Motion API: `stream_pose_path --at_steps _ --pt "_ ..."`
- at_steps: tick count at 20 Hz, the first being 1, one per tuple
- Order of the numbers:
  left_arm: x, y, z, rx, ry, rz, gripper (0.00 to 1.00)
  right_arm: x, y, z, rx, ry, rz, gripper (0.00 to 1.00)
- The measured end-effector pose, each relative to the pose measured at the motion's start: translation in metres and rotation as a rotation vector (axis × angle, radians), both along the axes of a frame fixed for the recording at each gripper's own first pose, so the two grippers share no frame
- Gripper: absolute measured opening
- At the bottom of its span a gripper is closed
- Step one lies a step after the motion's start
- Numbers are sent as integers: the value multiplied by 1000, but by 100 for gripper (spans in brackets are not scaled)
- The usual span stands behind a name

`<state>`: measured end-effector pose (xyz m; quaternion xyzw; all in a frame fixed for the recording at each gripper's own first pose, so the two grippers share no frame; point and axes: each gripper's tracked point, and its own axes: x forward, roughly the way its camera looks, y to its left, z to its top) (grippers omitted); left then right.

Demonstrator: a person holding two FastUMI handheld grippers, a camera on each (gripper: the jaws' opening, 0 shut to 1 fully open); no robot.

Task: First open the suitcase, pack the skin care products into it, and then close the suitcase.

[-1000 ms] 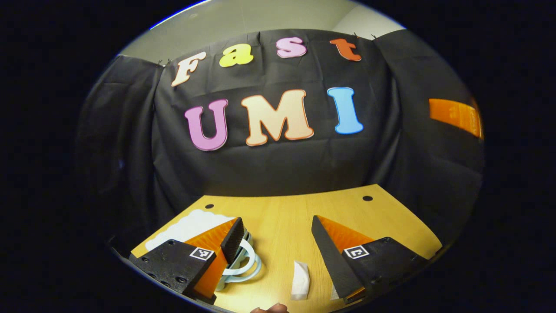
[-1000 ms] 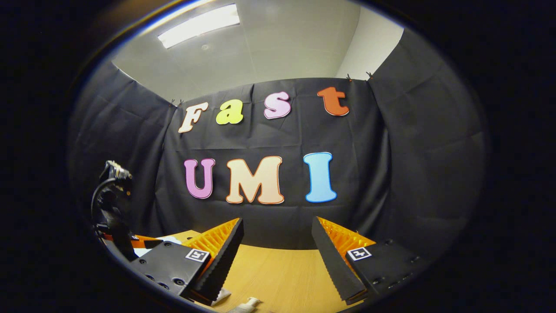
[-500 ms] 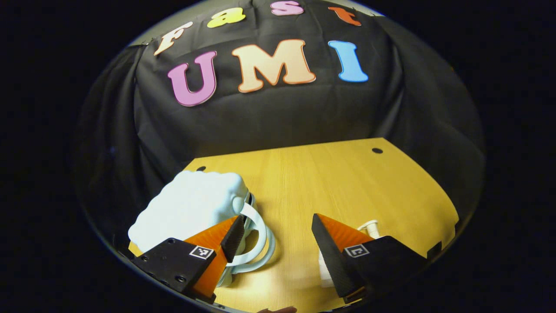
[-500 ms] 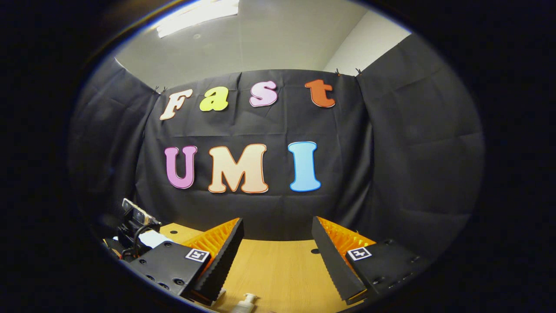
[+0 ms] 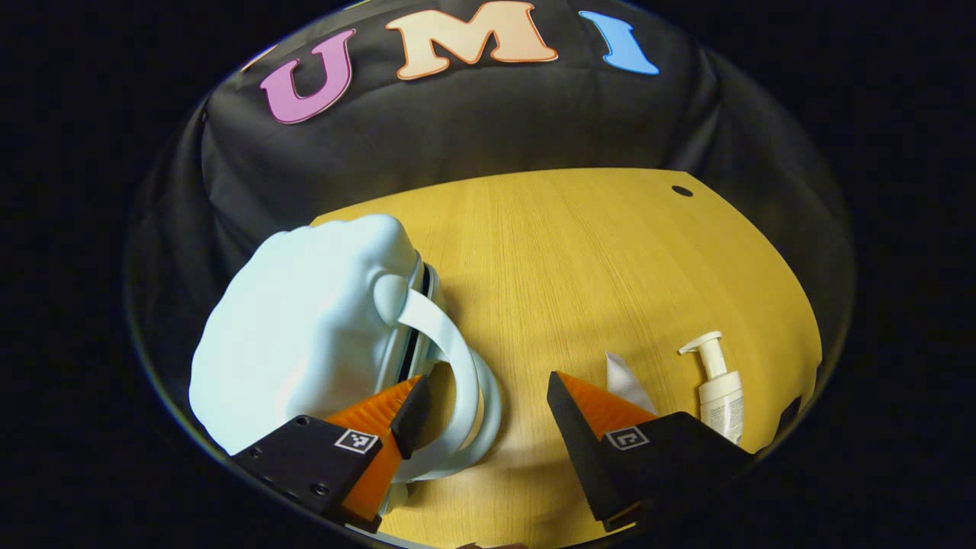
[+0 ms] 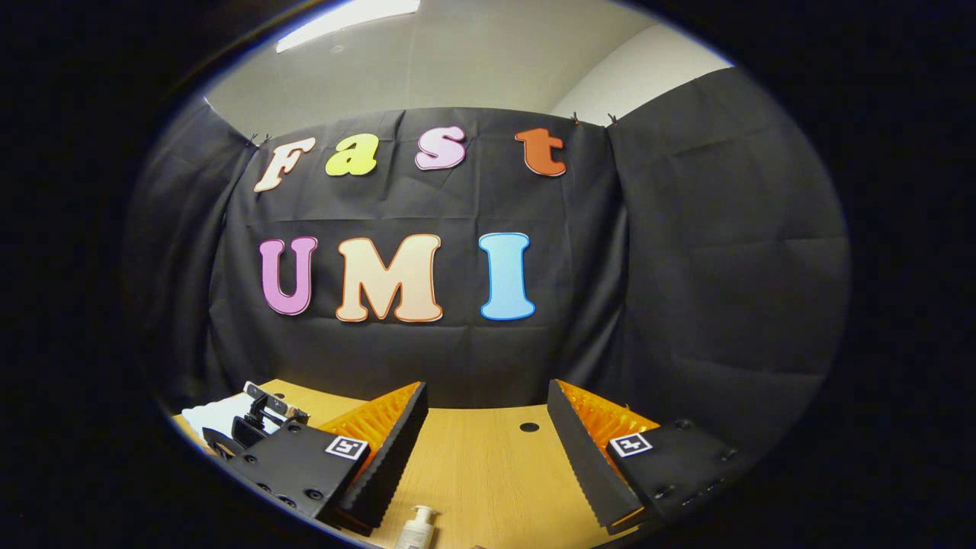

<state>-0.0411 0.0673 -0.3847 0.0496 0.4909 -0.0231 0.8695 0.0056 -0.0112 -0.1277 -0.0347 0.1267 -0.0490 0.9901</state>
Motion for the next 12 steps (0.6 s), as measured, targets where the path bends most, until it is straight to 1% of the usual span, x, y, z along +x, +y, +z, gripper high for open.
stream_pose_path --at_steps 3,5,6,7,8,9,10,11,12 --pt "-2 -5 -10 -12 35 -40 92 2 5 -2 -19 4 12 99" --pt "0 -2 -10 4 44 -44 82 3 8 -3 -31 3 21 99" --pt "1 0 -10 16 42 -42 71 2 9 -2 -35 2 24 99" --pt "3 5 -8 35 38 -44 65 2 9 -1 -37 0 27 99" --pt "4 8 -7 51 35 -49 49 3 9 -1 -37 -2 28 99" --pt "7 12 -6 63 32 -49 40 3 8 -2 -36 -2 29 100" --pt "5 14 -6 64 38 -46 24 4 8 -3 -33 -3 30 99" --pt "5 12 -9 54 50 -47 17 3 7 -2 -29 -5 30 100" --pt "3 14 -11 52 63 -54 13 5 6 -1 -24 -8 30 100"
